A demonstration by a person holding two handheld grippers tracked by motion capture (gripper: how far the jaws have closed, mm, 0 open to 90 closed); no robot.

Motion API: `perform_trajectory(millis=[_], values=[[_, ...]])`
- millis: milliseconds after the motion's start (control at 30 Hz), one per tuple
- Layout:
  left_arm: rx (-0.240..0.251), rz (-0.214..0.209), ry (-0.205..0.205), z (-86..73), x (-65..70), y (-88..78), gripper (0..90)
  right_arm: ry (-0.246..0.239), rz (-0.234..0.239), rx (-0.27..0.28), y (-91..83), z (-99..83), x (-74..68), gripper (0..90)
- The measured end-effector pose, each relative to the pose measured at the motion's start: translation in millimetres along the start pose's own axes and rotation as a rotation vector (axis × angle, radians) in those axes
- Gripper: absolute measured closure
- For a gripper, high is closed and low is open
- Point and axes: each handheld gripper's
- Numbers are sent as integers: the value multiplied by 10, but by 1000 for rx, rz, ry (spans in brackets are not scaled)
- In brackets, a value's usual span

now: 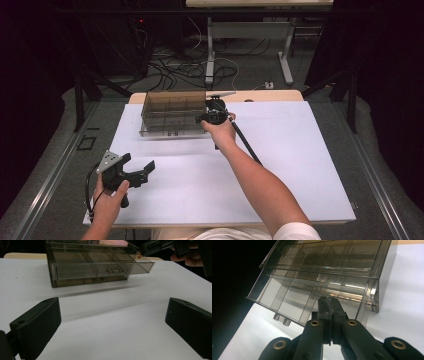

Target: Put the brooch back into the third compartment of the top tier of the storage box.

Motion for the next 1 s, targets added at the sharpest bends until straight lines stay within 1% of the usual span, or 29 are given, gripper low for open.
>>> perform_trajectory(millis=[100,200,267,300,400,433,533,567,600,633,733,800,833,933,967,1000], values=[[2,-3,-5,0,5,1,3,-2,2,0,3,-1,-3,888],[-2,-6,-4,-1,7,2,3,-3,9,4,2,-2,-3,837],[-4,-5,-1,-1,9,3,3,-8,13,16,-7,-4,-7,793],[-2,-5,1,0,9,4,3,-8,13,16,-7,-4,-7,793],[-2,-7,2,0,11,3,3,-9,11,35,-27,-4,-6,757],[-2,-7,2,0,11,3,3,-10,13,34,-36,-3,0,746],[-3,-8,3,1,14,1,3,-16,8,43,-54,0,20,697],[-4,-8,4,1,16,1,3,1,11,36,-65,2,20,674],[-4,-8,4,1,16,1,3,-3,19,35,-70,5,35,663],[-4,-8,4,1,17,1,3,3,14,32,-77,5,33,655],[-4,-8,5,2,17,1,3,-12,-7,39,-96,6,37,608],[-2,-8,4,1,17,1,3,-19,-2,35,-110,7,41,582],[-2,-8,4,1,18,1,3,-26,-14,35,-117,7,42,574],[-2,-9,6,1,17,-1,3,-26,-20,41,-156,6,35,530],[-2,-10,6,1,16,-1,3,-33,-25,54,-164,6,34,506],[-2,-10,6,1,15,-1,3,-37,-27,54,-182,5,30,485]])
Point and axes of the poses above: each handheld gripper's, and its own axes: y roughly forward along the jaws, z roughly out of its top, x roughly to its right, and after that the axes turned 8 degrees about -x, right-handed
